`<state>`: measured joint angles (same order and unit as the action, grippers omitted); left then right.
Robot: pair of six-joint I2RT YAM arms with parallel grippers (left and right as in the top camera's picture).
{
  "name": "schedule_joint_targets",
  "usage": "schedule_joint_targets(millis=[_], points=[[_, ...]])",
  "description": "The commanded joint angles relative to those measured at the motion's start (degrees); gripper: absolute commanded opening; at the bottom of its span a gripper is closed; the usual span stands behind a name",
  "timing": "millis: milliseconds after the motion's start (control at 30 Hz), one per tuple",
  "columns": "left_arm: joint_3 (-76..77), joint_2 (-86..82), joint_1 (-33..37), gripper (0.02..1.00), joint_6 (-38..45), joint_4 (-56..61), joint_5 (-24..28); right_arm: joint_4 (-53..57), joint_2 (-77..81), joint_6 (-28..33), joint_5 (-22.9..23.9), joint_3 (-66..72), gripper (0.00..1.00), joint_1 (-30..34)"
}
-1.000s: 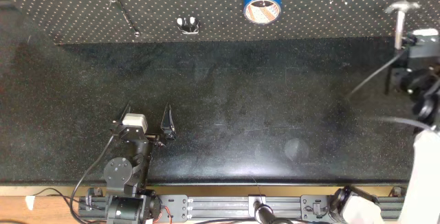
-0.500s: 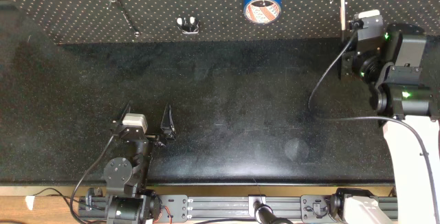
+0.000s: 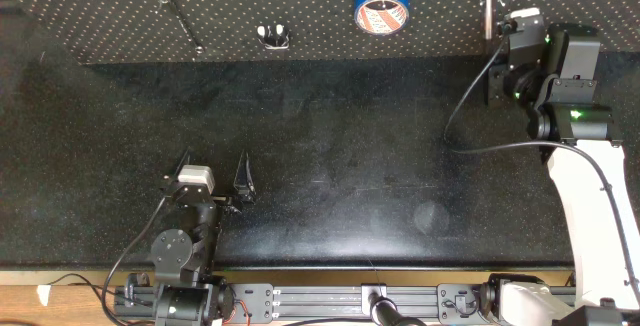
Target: Place Tools Onto Pegboard
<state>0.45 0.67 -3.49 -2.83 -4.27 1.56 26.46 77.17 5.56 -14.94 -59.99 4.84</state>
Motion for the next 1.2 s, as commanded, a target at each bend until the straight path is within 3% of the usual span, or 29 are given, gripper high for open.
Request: schedule_joint_targets(millis=[33, 133, 200, 333, 400, 533, 633, 1200], points=[[-0.1, -0.5, -0.1, 0.996, 0.1, -0.3, 0.2, -1.7, -0.1, -0.6, 0.4, -0.1, 0.976, -0.3], [-0.1, -0.5, -0.1, 0.996, 0.1, -0.3, 0.3, -4.1, -11.5, -0.6, 0.2, 14.6, 0.976, -0.4], [-0.1, -0.5, -0.1, 0.996, 0.1, -0.3, 0.2, -18.3, -25.4, -5.0, 0.1, 33.6, 0.976, -0.4], [-0.1, -0.5, -0.1, 0.996, 0.1, -0.3, 0.3, -39.1, -46.7, -6.2, 0.2, 57.8, 0.976, -0.4], [-0.1, -0.5, -0.1, 0.996, 0.1, -0.3, 0.2, -37.6, -52.4, -10.4, 3.5, 59.8, 0.976, -0.3], [-0.1, -0.5, -0.1, 0.998, 0.1, -0.3, 0.3, -22.9, -68.4, -11.1, 5.5, 59.8, 0.974, -0.3], [-0.1, -0.5, -0.1, 0.996, 0.1, -0.3, 0.3, -22.9, -77.3, -11.1, 5.5, 59.8, 0.976, -0.3], [-0.1, -0.5, -0.1, 0.996, 0.1, -0.3, 0.2, -23.0, -77.0, -11.1, 5.5, 59.7, 0.974, -0.3]])
